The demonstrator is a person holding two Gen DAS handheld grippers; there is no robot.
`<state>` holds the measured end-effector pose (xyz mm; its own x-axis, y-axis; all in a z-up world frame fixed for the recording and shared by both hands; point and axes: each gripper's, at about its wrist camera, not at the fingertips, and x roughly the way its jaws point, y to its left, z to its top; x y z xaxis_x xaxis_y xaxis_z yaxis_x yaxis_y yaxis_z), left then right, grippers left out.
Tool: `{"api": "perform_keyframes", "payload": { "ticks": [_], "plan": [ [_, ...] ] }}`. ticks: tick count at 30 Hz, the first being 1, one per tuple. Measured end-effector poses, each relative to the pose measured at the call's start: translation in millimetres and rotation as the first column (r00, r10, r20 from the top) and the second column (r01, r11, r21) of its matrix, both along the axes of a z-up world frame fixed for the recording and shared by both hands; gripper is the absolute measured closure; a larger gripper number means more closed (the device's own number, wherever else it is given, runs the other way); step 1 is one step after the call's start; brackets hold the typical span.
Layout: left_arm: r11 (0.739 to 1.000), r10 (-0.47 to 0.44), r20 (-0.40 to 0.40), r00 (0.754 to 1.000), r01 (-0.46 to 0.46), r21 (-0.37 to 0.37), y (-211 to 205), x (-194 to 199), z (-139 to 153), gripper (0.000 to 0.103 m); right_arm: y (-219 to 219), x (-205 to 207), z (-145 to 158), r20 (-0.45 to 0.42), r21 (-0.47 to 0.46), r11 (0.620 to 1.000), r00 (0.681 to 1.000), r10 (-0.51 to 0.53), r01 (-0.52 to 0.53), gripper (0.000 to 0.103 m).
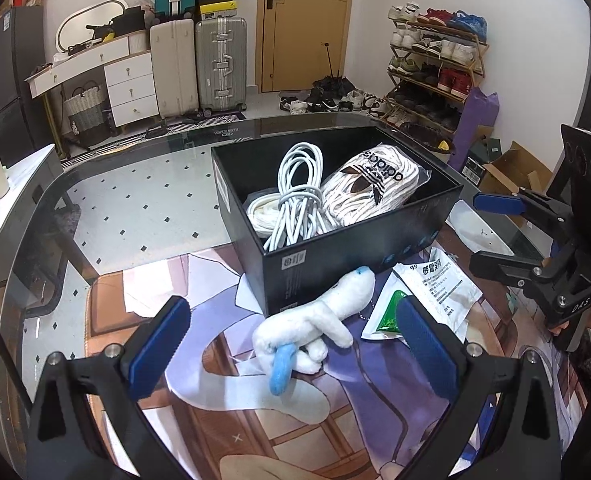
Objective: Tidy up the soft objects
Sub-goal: 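Grasp the white plush toy with the left tool while the right tool grasps the white medicine packet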
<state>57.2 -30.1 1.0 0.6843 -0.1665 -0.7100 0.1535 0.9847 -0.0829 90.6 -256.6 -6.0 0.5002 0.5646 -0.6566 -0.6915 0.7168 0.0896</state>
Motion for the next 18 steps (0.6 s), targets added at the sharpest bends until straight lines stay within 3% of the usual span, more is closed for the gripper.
{"api": "perform_keyframes", "payload": {
  "ticks": [4, 18],
  "plan": [
    [1.0, -0.007, -0.001, 1.0, 0.007, -0.007, -1.9, -0.3, -3.2, 0.0, 6.9, -3.4, -3.1, 0.005, -0.03, 0.999, 1.0, 0.026, -0.025, 0.001],
    [1.0, -0.024, -0.003, 1.0, 0.024, -0.017, -6.8, 2.0, -12.4, 0.0, 16.3, 7.0, -19.5, -0.097, -0.059, 0.994, 0.991, 0.09, -0.096, 0.001]
  ]
}}
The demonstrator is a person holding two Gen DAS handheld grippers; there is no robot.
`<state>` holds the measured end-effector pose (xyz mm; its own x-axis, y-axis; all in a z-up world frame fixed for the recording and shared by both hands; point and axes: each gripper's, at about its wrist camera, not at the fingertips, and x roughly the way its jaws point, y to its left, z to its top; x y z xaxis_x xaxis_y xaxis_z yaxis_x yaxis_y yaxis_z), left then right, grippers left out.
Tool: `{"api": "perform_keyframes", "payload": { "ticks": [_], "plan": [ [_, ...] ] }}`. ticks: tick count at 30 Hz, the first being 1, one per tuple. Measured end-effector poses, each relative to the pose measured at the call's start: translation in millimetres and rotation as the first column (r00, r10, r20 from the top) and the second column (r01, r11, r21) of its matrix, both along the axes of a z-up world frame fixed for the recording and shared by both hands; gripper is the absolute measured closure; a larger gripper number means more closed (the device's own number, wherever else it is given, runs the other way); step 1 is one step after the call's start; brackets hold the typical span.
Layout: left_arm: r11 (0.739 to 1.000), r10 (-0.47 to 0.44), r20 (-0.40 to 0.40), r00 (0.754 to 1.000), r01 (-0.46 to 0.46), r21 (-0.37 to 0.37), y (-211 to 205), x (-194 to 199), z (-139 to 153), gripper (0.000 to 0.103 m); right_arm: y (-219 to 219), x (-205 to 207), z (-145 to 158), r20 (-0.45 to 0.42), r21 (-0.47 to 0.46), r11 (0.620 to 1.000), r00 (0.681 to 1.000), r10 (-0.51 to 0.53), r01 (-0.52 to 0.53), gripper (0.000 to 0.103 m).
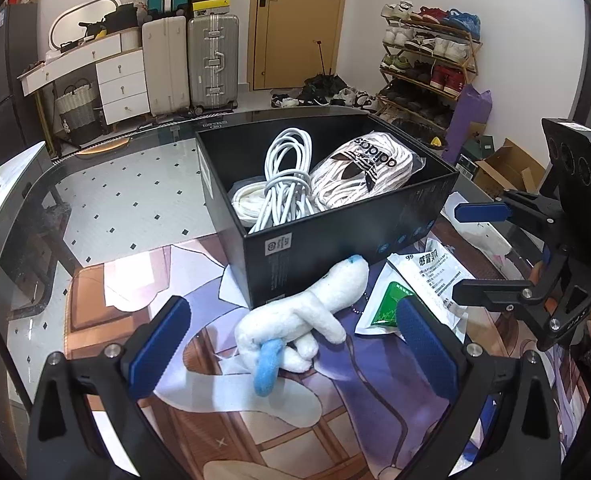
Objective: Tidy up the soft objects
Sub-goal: 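Grasp the white plush toy with the left tool while the right tool grasps the white medicine packet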
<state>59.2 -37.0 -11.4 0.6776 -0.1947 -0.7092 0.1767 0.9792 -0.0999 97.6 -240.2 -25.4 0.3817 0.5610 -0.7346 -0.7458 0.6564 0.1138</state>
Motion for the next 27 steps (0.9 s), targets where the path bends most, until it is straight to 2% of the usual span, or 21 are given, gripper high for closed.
{"api": "perform_keyframes", "payload": {
  "ticks": [8, 16, 22, 23, 27],
  "plan": [
    [1.0, 0.007, 0.01, 1.0, -0.007, -0.001, 2.7, -1.5, -3.1, 0.0, 14.6, -1.8, -11.9, -0.051, -0.053, 0.996, 0.997, 0.063, -0.066, 0.001],
    [1.0, -0.013, -0.01, 1.0, 0.013, 0.002, 1.4, 2.1, -5.0, 0.002, 12.5, 8.0, -16.1, -0.103, -0.046, 0.997, 0.993, 0.053, -0.058, 0.001],
    [1.0, -0.014, -0.033, 0.999, 0.014, -0.003, 0.1, 6.2, -7.9, 0.015, 16.0, 5.8, -15.5, -0.083, -0.071, 0.996, 0.995, 0.045, -0.051, 0.006],
    [1.0, -0.013, -0.039, 0.999, 0.013, -0.007, 0.4, 7.3, -8.8, 0.02, 15.6, 5.8, -15.3, -0.08, -0.073, 0.996, 0.996, 0.041, -0.047, 0.007],
    [1.0, -0.016, -0.056, 0.998, 0.015, -0.019, 0.3, 10.0, -10.7, 0.025, 17.3, 2.3, -14.6, -0.062, -0.089, 0.995, 0.997, 0.036, -0.042, 0.012]
  ]
}}
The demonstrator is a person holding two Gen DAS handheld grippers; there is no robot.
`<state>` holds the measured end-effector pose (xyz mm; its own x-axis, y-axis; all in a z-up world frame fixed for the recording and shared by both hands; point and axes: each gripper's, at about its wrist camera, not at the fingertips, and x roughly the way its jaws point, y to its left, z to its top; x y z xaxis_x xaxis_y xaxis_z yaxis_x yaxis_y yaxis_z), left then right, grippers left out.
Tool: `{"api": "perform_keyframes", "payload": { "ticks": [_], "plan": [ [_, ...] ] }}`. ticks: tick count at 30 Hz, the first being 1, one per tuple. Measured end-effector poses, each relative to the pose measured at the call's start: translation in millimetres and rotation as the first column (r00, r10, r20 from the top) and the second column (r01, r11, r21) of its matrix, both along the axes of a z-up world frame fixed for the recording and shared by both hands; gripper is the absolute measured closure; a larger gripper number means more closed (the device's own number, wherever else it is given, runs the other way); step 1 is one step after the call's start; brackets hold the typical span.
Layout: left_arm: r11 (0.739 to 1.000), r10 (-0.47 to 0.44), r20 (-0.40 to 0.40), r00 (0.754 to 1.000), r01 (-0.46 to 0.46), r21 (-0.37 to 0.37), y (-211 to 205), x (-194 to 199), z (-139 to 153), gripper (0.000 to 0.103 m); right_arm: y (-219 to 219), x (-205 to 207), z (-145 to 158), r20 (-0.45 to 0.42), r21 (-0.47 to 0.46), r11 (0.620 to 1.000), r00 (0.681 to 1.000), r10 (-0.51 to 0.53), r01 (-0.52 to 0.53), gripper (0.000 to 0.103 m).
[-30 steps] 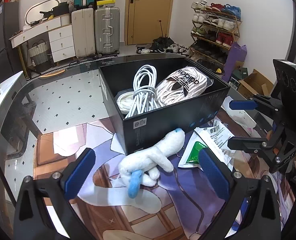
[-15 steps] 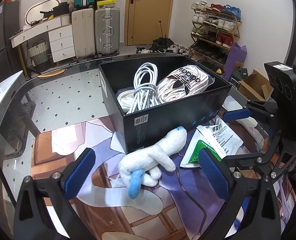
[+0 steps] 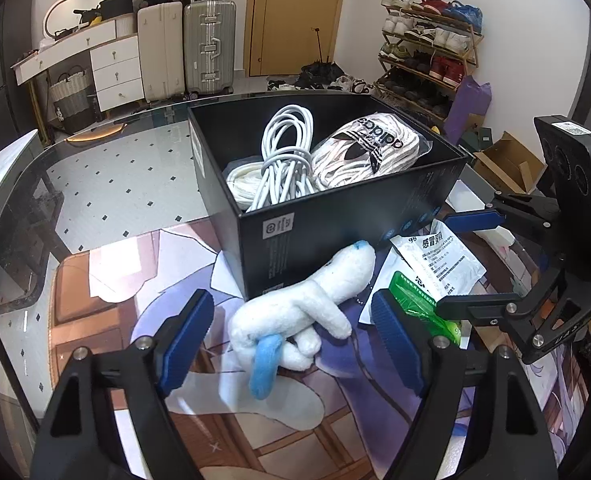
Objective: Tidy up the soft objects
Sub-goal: 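Grasp the white plush toy with the left tool while the right tool grasps the white medicine packet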
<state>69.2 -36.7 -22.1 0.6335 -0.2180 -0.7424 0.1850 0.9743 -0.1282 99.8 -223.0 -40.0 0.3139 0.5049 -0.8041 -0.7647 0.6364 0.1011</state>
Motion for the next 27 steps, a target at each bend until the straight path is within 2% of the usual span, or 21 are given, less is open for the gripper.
{"api": "perform_keyframes", "payload": {
  "ticks": [5, 6, 8, 16, 21, 27],
  "plan": [
    [1.0, -0.009, -0.01, 1.0, 0.009, -0.002, -2.0, 0.8, -1.6, 0.035, 1.5, -2.3, 0.7, 0.015, -0.015, 1.0, 1.0, 0.003, -0.003, 0.016],
    [1.0, -0.01, -0.011, 1.0, 0.01, -0.005, -1.7, 0.5, -1.8, 0.042, 1.2, -2.6, 0.8, 0.017, -0.015, 1.0, 1.0, 0.003, -0.003, 0.017],
    [1.0, -0.011, -0.029, 1.0, 0.011, -0.009, -1.6, 2.3, -3.9, 0.048, 0.8, -3.3, 1.1, 0.019, -0.017, 1.0, 1.0, 0.003, -0.003, 0.018],
    [1.0, -0.017, -0.033, 0.999, 0.017, -0.016, -2.5, -1.2, -5.5, 0.054, -1.3, -8.8, 2.1, 0.026, -0.018, 1.0, 1.0, 0.006, -0.006, 0.026],
    [1.0, -0.025, -0.032, 0.999, 0.026, 0.015, -5.5, -3.1, -5.6, 0.058, -1.2, -13.3, 3.3, 0.036, -0.025, 1.0, 0.999, 0.01, -0.009, 0.03],
    [0.998, -0.041, -0.029, 0.999, 0.042, 0.047, -13.3, -6.7, -4.7, 0.063, -3.9, -20.1, 6.0, 0.04, -0.019, 1.0, 0.999, -0.001, 0.002, 0.045]
  ]
}}
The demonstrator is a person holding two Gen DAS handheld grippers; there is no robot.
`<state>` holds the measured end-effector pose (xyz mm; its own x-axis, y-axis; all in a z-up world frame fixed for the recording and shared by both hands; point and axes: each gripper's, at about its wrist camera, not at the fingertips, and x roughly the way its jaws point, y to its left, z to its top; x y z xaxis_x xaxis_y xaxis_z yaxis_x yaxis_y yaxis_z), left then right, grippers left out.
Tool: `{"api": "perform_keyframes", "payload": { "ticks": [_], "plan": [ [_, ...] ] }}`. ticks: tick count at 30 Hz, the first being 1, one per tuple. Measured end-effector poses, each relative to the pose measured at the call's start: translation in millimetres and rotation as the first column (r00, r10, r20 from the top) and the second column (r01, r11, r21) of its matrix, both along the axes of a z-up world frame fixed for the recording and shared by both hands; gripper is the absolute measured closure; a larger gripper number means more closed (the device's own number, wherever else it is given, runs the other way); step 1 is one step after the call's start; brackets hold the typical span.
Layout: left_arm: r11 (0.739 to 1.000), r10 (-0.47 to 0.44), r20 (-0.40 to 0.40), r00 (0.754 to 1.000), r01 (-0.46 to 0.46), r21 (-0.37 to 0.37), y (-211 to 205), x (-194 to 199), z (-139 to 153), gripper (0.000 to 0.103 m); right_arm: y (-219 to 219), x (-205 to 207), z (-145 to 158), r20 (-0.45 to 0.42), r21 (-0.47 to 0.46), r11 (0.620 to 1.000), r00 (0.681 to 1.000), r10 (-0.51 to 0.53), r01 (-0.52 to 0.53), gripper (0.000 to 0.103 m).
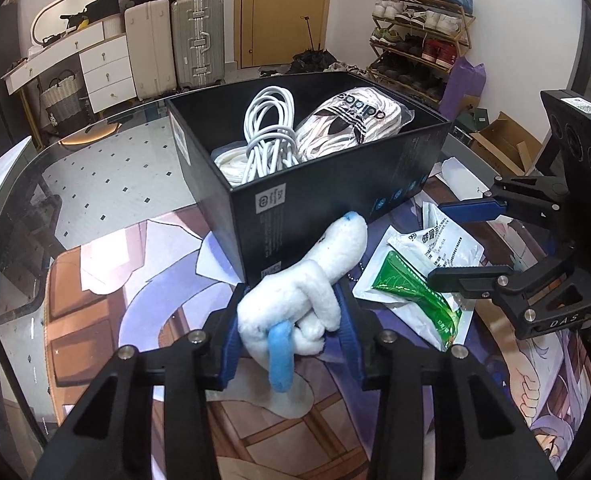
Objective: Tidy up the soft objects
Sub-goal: 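Grasp the white plush toy with the left tool while the right tool grasps the white medicine packet, then lift the plush toy and medicine packet and carry both over the black box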
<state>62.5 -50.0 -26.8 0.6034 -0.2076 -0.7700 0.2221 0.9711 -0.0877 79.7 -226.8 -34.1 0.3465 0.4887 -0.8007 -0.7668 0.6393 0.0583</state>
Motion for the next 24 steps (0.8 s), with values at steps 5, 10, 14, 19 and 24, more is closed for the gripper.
{"api": "perform_keyframes", "payload": {
  "ticks": [5, 10, 14, 19, 24],
  "plan": [
    [1.0, -0.011, 0.003, 1.0, 0.011, 0.022, -3.8, -4.1, -0.4, 0.067, -5.1, -6.6, 1.9, -0.006, 0.011, 1.0, 1.0, -0.003, 0.003, 0.052],
    [1.0, -0.009, 0.01, 1.0, 0.009, 0.002, -0.7, -7.8, 2.0, 0.07, -10.2, -12.2, 4.3, -0.003, 0.021, 1.0, 1.0, -0.019, 0.02, 0.056],
    [1.0, -0.002, 0.023, 1.0, 0.002, -0.002, 2.6, -14.7, 2.8, 0.071, -13.7, -16.1, 7.9, 0.037, 0.01, 0.999, 0.999, -0.037, 0.036, 0.059],
    [1.0, 0.003, 0.039, 0.999, -0.004, 0.022, 1.6, -23.0, 4.6, 0.072, -16.7, -18.5, 9.0, 0.047, 0.0, 0.999, 0.998, -0.038, 0.038, 0.059],
    [0.999, 0.012, 0.048, 0.999, -0.014, 0.038, 1.1, -27.5, 7.3, 0.072, -22.1, -18.0, 11.1, 0.042, 0.006, 0.999, 0.998, -0.052, 0.051, 0.059]
  ]
}}
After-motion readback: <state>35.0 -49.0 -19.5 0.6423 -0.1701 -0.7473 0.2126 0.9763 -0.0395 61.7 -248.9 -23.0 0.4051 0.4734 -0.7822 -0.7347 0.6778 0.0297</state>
